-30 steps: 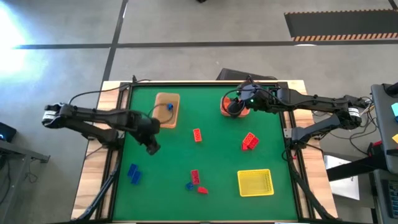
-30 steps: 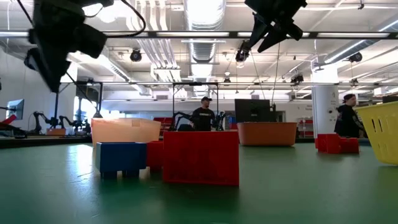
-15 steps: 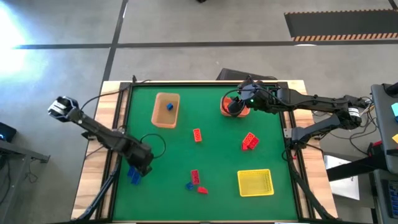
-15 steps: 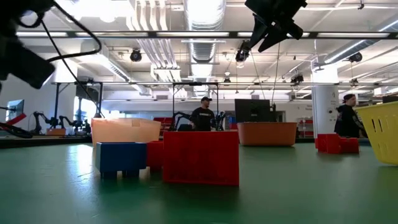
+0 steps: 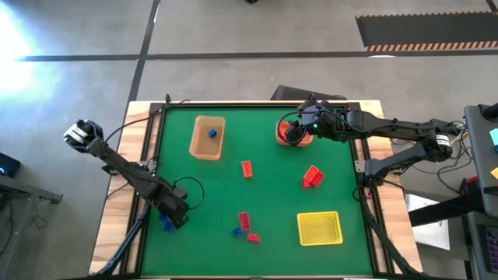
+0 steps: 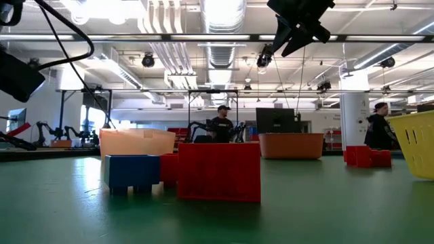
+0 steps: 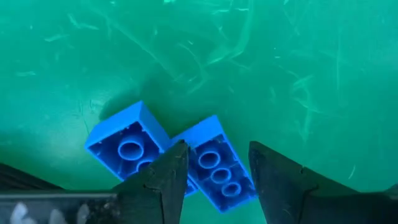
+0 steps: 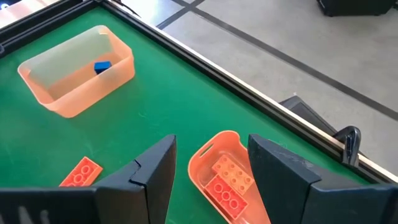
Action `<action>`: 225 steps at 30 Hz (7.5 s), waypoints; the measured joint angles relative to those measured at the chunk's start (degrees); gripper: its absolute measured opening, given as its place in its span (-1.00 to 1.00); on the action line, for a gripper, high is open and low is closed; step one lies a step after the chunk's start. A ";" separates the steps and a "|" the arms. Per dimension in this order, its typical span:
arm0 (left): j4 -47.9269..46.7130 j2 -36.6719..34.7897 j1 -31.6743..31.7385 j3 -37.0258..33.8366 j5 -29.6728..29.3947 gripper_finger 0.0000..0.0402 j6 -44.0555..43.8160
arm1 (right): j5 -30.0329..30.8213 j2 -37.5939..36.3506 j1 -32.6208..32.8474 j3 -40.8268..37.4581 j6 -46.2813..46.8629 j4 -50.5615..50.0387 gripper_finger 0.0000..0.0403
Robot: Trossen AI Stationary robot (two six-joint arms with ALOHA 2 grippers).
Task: Sort & place blocks by color
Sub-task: Put the blue game piece into the light orange bin, then put the red game piece into the yellow bin
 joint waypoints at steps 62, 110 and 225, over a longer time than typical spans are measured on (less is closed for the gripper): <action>2.64 8.98 -5.73 1.86 -2.73 -0.33 10.64 | -0.05 0.00 0.02 -0.87 -0.09 -0.07 -0.06; 17.36 8.76 62.56 13.93 -22.99 -0.32 61.63 | -0.07 0.00 0.02 -0.92 1.98 -0.22 -0.06; 20.85 -20.12 43.37 19.13 -14.12 0.16 63.63 | -28.61 72.18 26.75 63.26 58.53 -28.02 -0.39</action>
